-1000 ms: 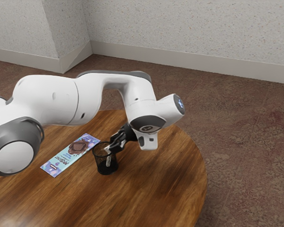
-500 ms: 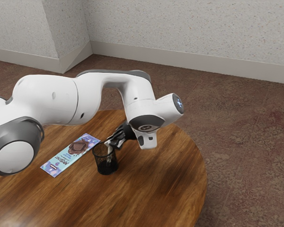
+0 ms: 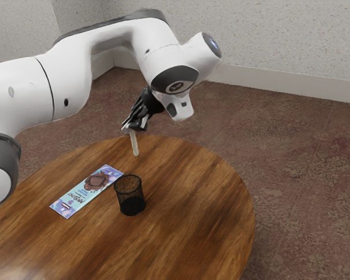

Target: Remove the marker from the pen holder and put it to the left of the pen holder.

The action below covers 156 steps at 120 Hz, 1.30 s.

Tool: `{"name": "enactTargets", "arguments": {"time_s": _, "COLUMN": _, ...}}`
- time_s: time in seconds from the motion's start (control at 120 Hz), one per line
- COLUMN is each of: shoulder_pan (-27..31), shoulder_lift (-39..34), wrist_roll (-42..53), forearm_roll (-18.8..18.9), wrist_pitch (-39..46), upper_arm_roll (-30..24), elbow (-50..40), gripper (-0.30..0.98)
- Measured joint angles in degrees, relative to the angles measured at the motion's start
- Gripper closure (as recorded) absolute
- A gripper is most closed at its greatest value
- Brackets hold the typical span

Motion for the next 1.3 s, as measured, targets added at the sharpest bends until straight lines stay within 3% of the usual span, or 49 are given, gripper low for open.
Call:
{"name": "enactTargets", "arguments": {"time_s": 0.067, "shoulder_pan": 4.1, "shoulder_lift": 1.2, "wrist_roll": 1.4, "forearm_roll": -3.2, "wrist_pitch": 1.6, "upper_arm_roll": -0.1, "elbow": 1.1, "gripper": 0.77}}
{"name": "enactTargets", "arguments": {"time_s": 0.15, "shoulder_pan": 9.1, "shoulder_lift": 4.0, "wrist_roll": 4.1, "forearm_roll": -10.1, "wrist_pitch": 6.2, "upper_arm_roll": -0.1, "elbow": 2.7, "gripper": 0.77}}
{"name": "enactTargets", "arguments": {"time_s": 0.333, "shoulder_pan": 17.4, "shoulder_lift": 9.0, "wrist_roll": 12.5, "forearm_roll": -31.8, "wrist_pitch": 15.5, "upper_arm_roll": -1.4, "elbow": 8.6, "gripper": 0.78}}
{"name": "enactTargets", "arguments": {"time_s": 0.425, "shoulder_pan": 22.8, "shoulder_lift": 10.9, "wrist_roll": 16.9, "forearm_roll": -40.5, "wrist_pitch": 18.0, "upper_arm_roll": -3.9, "elbow": 9.4, "gripper": 0.77}}
{"name": "enactTargets", "arguments": {"time_s": 0.575, "shoulder_pan": 28.9, "shoulder_lift": 13.9, "wrist_roll": 23.0, "forearm_roll": -49.4, "wrist_pitch": 20.3, "upper_arm_roll": -4.6, "elbow": 9.3, "gripper": 0.77}}
{"name": "enactTargets", "arguments": {"time_s": 0.733, "shoulder_pan": 31.1, "shoulder_lift": 16.2, "wrist_roll": 28.5, "forearm_roll": -52.9, "wrist_pitch": 21.2, "upper_arm_roll": -4.5, "elbow": 9.0, "gripper": 0.77}}
{"name": "enactTargets", "arguments": {"time_s": 1.017, "shoulder_pan": 31.2, "shoulder_lift": 17.6, "wrist_roll": 37.6, "forearm_roll": -54.0, "wrist_pitch": 25.0, "upper_arm_roll": -4.3, "elbow": 9.1, "gripper": 0.76}}
{"name": "enactTargets", "arguments": {"time_s": 1.2, "shoulder_pan": 30.2, "shoulder_lift": 17.5, "wrist_roll": 42.3, "forearm_roll": -52.1, "wrist_pitch": 26.6, "upper_arm_roll": -4.0, "elbow": 8.7, "gripper": 0.39}}
{"name": "enactTargets", "arguments": {"time_s": 1.3, "shoulder_pan": 30.0, "shoulder_lift": 17.3, "wrist_roll": 44.4, "forearm_roll": -51.6, "wrist_pitch": 27.0, "upper_arm_roll": -3.9, "elbow": 8.8, "gripper": 0.24}}
